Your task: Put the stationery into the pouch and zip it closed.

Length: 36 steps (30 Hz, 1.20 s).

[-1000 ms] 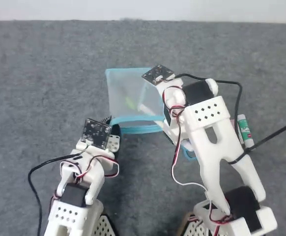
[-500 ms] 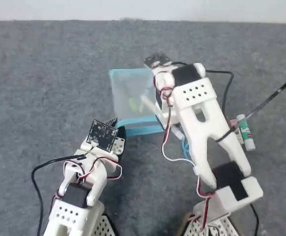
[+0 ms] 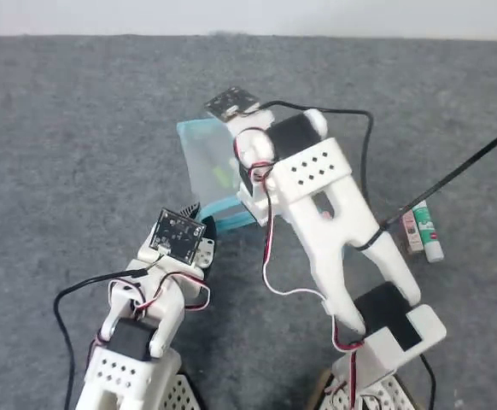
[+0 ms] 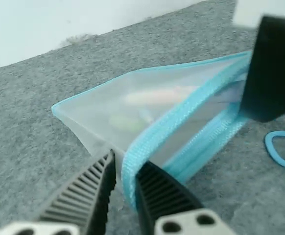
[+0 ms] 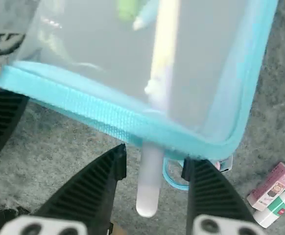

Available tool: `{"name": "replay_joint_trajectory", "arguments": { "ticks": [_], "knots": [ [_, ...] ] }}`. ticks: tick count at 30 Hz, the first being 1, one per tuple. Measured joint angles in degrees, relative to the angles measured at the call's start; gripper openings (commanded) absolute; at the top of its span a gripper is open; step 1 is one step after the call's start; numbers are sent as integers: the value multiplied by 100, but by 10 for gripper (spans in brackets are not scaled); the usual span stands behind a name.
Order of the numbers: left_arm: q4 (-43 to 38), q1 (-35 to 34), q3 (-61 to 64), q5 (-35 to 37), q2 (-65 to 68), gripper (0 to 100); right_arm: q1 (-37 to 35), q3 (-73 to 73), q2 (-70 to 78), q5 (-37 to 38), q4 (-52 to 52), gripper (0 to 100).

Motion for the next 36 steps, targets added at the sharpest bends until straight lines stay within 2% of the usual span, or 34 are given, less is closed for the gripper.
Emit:
{"name": "replay_joint_trajectory", "arguments": {
  "ticks": [13,17,22,27,29,32,34,36],
  "knots": [
    [-44,9,79,-53,0,12,-167,-167,-1407,325,0,199],
    [-44,-114,70,-62,0,12,70,-149,-1767,536,0,199],
    [-44,-176,70,-62,0,12,1284,844,-1890,967,0,199],
    [-44,-800,70,492,0,12,2963,2084,-1890,1670,-79,199],
    [-44,-642,70,404,0,12,3560,2593,-1890,1960,-422,199],
    [-18,-18,70,-132,0,12,4229,3314,-1890,2400,-1029,199],
    [-18,-62,70,-114,0,12,4536,3692,-1890,2716,-1398,199],
    [-18,-431,70,88,0,12,4791,3947,-1890,2980,-1705,199]
  ]
}}
